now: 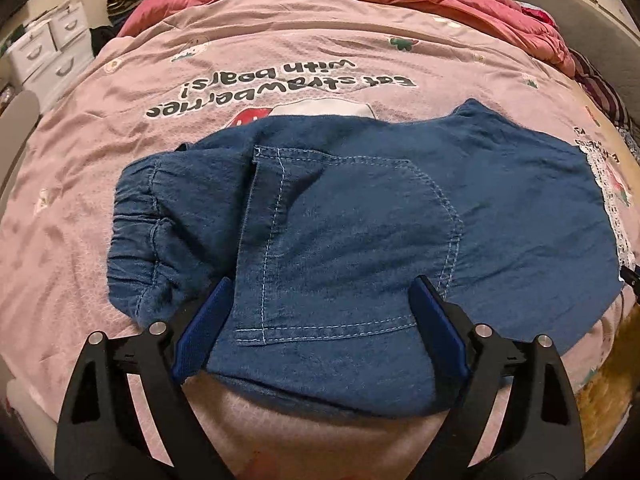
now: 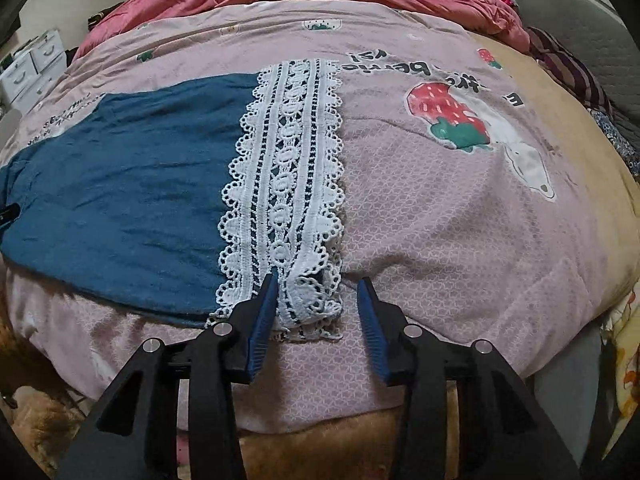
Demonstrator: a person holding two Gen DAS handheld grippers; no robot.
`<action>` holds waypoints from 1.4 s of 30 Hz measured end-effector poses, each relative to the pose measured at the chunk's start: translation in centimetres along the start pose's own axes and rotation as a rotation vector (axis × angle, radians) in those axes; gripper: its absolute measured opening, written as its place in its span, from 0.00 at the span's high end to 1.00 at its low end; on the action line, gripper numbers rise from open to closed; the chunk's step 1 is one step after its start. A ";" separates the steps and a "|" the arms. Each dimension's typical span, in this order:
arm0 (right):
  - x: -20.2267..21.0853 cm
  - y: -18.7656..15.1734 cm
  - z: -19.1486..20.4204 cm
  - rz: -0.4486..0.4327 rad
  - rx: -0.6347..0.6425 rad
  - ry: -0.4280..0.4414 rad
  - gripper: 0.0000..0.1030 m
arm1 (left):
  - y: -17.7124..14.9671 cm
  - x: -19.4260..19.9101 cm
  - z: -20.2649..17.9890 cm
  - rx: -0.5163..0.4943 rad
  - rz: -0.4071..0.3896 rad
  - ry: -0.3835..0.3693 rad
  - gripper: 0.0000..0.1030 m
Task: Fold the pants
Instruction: 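Open the right tool and smooth the folded pants with both tools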
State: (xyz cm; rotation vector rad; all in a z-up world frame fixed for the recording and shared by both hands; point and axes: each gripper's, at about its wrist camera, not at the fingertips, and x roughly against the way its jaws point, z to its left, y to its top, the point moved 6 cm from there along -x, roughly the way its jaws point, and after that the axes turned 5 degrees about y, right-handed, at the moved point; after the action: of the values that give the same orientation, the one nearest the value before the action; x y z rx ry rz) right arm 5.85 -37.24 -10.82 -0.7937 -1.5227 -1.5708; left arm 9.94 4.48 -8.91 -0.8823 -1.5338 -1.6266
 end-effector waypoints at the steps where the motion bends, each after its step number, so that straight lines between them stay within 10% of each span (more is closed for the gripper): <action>1: 0.0 0.0 -0.1 -0.001 0.002 0.000 0.61 | 0.0 -0.1 0.0 0.000 -0.003 0.002 0.19; 12: 7.4 0.9 -0.9 -0.195 -0.079 0.114 0.26 | 0.2 6.2 1.2 0.086 -0.054 -0.138 0.17; 23: 5.2 3.9 8.8 -0.204 0.044 0.271 0.22 | 2.2 6.5 -9.0 -0.109 -0.124 -0.253 0.09; 32: -0.2 0.8 10.1 -0.031 0.041 0.171 0.21 | -1.0 -0.1 -10.4 -0.207 -0.006 -0.114 0.09; 42: 1.0 0.6 9.3 -0.099 -0.039 0.249 0.18 | -1.1 -0.4 -10.0 -0.180 -0.020 -0.135 0.08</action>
State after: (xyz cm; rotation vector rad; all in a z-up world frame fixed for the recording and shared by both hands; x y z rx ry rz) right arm 5.04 -28.06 -8.86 -0.5276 -1.3707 -1.7070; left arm 9.18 -5.43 -10.40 -1.0967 -1.5067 -1.7715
